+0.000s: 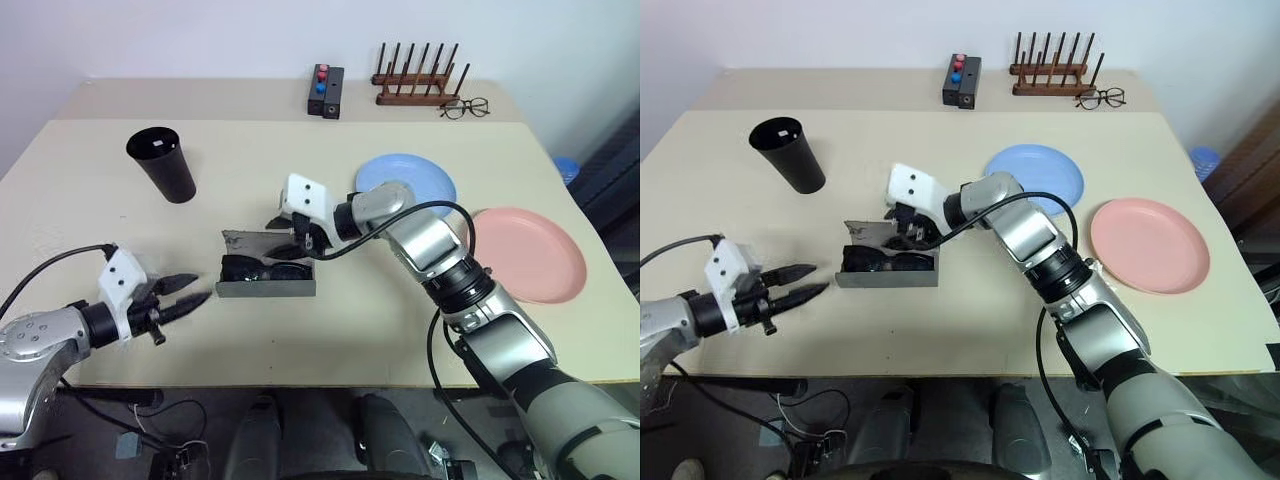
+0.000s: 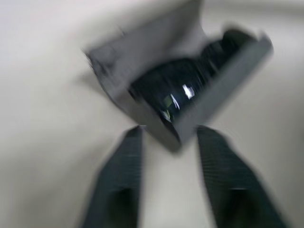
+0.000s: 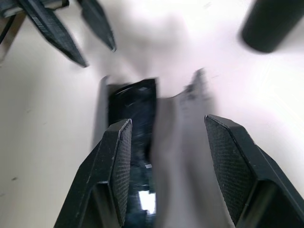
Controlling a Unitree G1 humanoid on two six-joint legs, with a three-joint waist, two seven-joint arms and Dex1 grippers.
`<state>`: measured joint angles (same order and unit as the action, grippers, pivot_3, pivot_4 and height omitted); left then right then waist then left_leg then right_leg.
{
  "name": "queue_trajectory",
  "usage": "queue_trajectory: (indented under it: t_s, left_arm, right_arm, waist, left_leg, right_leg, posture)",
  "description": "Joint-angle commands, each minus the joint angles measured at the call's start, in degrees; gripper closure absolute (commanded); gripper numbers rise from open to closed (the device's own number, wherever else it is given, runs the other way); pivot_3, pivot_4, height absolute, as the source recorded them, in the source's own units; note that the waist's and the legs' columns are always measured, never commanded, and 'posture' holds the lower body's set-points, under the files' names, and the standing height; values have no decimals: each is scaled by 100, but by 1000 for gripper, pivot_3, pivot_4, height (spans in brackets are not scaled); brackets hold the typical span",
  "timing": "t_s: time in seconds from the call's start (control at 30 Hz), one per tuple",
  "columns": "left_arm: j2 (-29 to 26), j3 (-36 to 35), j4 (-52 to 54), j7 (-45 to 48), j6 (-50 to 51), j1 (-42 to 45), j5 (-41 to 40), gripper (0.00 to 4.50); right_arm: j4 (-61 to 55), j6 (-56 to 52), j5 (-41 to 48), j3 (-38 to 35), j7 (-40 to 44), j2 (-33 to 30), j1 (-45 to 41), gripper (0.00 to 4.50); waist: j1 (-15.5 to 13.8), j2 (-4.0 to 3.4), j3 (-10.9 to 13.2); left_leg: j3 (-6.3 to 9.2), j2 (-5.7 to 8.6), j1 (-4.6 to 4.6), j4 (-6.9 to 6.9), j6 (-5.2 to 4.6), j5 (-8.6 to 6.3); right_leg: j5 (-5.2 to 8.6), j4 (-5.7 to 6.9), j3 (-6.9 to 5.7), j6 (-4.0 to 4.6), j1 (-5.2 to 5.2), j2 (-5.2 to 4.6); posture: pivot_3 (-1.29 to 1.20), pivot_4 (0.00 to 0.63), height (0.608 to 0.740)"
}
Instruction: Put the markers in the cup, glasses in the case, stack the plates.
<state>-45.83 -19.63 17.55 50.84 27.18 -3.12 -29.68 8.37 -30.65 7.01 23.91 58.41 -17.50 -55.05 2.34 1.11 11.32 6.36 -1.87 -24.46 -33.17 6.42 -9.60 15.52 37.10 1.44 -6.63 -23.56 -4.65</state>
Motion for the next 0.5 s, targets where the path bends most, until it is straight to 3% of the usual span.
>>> queue_trajectory:
  t_s: [0.03,0.2,0.37,0.5]
  left_arm:
    - [48,55,-457,-547,205,877,125,4469]
    - [376,1107,-1583,-1100,695,2830,745,4469]
    - [779,2098,-2942,-492,403,4353,1241,4469]
    - [937,2790,-3957,246,271,5054,1640,4469]
  right_arm:
    - [-971,200,67,-341,89,-506,433,2027]
    - [-2231,395,282,-475,412,-1242,1400,2027]
    - [-2885,82,395,-607,244,-1556,1991,2027]
    - [-3292,-44,485,-779,148,-1766,2315,2027]
  waist:
    - [-56,3,-2]
    - [-150,3,-2]
    - [-82,5,-2]
    - [6,5,-2]
  left_leg:
    - [1,0,2,-1,1,1]
    - [1,3,3,-9,2,1]
    - [0,3,2,-13,3,2]
    - [1,3,5,-7,3,2]
  right_leg:
    - [-1,0,-1,-6,5,0]
    - [-5,-3,-1,-23,13,0]
    - [-7,-1,0,-27,15,2]
    - [-5,4,0,-31,13,4]
  posture:
    - [0,150,740]
    - [0,150,740]
    - [0,150,740]
    - [0,150,740]
